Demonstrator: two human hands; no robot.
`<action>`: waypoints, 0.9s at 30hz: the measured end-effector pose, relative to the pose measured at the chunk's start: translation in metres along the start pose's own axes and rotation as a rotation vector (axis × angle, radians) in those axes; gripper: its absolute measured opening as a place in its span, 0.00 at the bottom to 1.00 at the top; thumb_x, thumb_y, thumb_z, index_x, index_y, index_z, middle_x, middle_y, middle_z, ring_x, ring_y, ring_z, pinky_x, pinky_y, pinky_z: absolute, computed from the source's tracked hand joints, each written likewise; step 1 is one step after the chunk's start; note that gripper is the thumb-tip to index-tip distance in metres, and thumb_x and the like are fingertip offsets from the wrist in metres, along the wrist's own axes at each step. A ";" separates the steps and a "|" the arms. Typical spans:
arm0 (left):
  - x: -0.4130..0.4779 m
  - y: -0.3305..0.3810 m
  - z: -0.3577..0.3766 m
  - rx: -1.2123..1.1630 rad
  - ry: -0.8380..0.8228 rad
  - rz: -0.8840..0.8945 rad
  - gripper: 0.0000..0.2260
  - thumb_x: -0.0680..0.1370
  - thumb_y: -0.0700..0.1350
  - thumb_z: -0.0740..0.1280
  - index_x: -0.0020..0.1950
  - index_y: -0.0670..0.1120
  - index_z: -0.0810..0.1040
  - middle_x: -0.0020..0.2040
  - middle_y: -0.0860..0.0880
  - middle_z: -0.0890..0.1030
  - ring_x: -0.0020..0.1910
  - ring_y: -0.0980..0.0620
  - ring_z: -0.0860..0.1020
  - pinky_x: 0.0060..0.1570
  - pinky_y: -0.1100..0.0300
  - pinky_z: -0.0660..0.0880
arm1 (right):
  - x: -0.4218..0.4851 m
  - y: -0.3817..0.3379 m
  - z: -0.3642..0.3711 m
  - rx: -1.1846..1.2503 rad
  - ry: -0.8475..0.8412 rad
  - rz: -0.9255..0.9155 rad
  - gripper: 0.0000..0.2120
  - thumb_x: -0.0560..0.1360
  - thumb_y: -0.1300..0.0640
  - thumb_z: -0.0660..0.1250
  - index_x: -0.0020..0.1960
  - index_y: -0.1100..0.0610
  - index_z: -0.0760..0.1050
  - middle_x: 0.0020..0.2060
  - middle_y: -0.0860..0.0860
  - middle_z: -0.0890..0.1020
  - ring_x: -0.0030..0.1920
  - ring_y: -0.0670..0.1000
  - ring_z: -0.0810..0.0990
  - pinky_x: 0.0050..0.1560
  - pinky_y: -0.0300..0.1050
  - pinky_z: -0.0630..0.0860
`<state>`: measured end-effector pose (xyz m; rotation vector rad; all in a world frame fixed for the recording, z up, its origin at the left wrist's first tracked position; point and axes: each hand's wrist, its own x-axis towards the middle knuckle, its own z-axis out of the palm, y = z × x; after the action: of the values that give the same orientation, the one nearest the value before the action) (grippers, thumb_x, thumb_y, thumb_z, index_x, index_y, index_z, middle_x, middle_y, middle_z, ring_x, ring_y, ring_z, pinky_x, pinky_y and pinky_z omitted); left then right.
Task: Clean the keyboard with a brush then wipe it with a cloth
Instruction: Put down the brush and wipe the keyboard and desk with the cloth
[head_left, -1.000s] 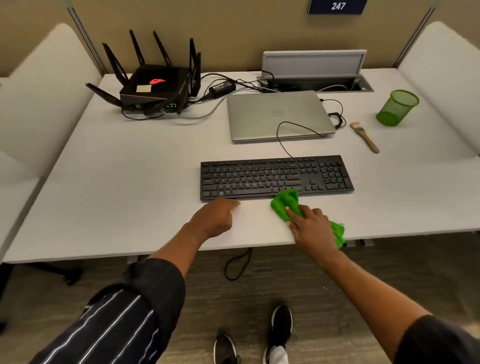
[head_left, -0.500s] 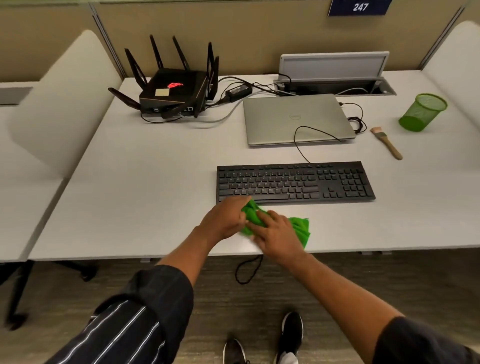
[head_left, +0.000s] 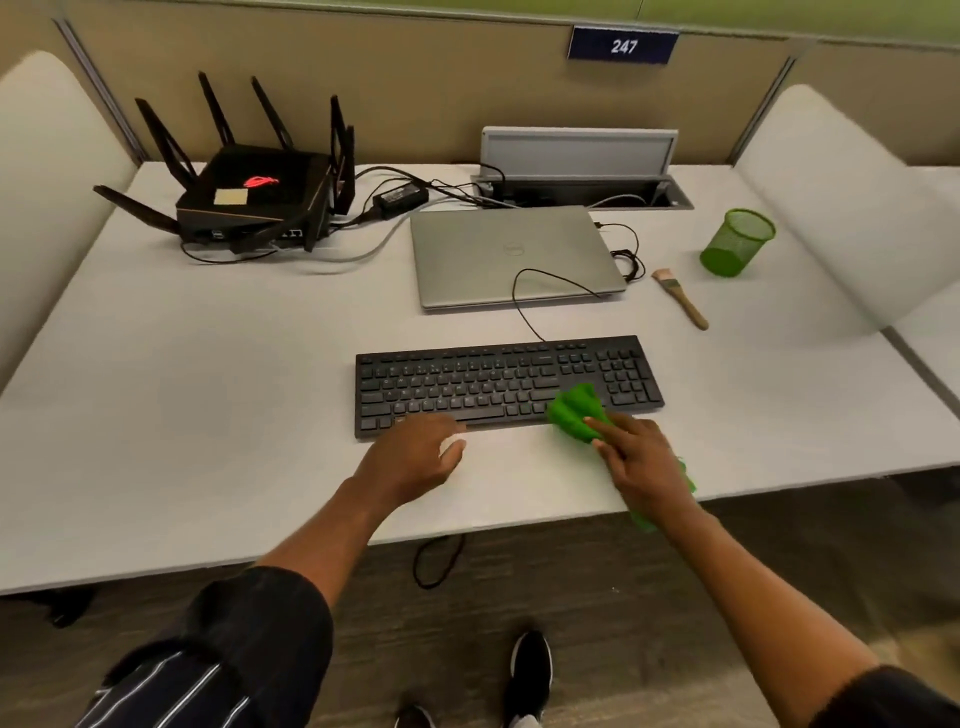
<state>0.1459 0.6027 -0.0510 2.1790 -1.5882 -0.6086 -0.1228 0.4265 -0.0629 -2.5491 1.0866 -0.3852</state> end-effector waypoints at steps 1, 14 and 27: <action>0.004 0.003 0.002 0.010 -0.003 0.008 0.15 0.83 0.49 0.64 0.67 0.46 0.80 0.64 0.50 0.81 0.63 0.49 0.77 0.61 0.55 0.73 | -0.001 0.018 -0.005 -0.039 0.014 0.094 0.17 0.78 0.51 0.64 0.66 0.50 0.78 0.63 0.59 0.79 0.57 0.64 0.77 0.58 0.56 0.73; 0.040 0.036 0.012 -0.113 -0.072 0.004 0.19 0.85 0.55 0.58 0.40 0.47 0.77 0.35 0.52 0.77 0.34 0.53 0.74 0.39 0.55 0.68 | -0.014 -0.097 0.057 -0.008 -0.117 -0.324 0.20 0.77 0.45 0.58 0.63 0.49 0.78 0.62 0.52 0.80 0.53 0.58 0.77 0.48 0.56 0.77; 0.111 0.096 -0.004 -1.098 0.148 -0.414 0.12 0.79 0.40 0.71 0.62 0.44 0.78 0.53 0.42 0.84 0.51 0.44 0.84 0.51 0.47 0.83 | 0.061 -0.069 0.007 0.471 -0.012 0.144 0.28 0.78 0.40 0.63 0.75 0.45 0.63 0.67 0.39 0.67 0.64 0.44 0.67 0.63 0.41 0.66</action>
<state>0.1017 0.4689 -0.0097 1.5862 -0.4548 -1.0733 -0.0355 0.4279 -0.0339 -2.0471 1.0241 -0.5178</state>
